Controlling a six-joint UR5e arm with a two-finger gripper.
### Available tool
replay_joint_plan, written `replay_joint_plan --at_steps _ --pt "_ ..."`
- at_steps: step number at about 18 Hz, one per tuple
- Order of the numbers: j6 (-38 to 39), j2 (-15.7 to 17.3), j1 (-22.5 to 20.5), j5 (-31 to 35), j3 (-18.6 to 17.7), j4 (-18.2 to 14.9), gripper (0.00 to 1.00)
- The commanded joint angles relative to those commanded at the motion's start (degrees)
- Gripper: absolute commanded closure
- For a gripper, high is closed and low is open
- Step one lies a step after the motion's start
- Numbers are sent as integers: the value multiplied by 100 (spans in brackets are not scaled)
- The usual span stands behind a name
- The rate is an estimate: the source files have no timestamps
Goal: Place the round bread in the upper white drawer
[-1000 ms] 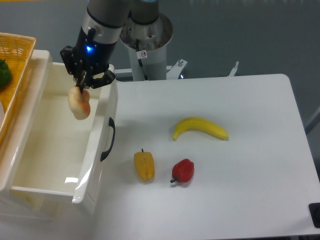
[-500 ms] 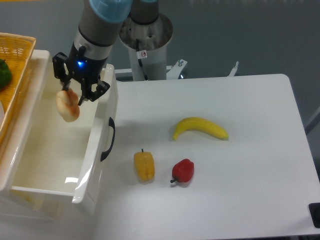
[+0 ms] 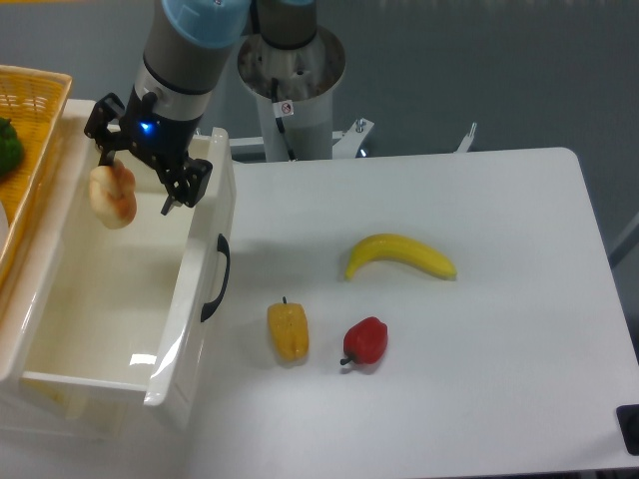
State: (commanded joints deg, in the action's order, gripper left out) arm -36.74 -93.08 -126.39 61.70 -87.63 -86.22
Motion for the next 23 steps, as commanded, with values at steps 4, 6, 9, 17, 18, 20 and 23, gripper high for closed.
replay_joint_plan --at_steps 4,6,9,17,18,20,23 --pt "9 9 0 9 0 0 1" --pt "9 9 0 18 0 0 1" --pt "9 9 -9 18 9 0 1" --pt "-87 9 -228 280 18 114 0" --pt "-149 9 -255 377 18 210 0" --pt "-176 17 -281 570 18 290 0" --pt "-176 17 -377 974 18 343 0"
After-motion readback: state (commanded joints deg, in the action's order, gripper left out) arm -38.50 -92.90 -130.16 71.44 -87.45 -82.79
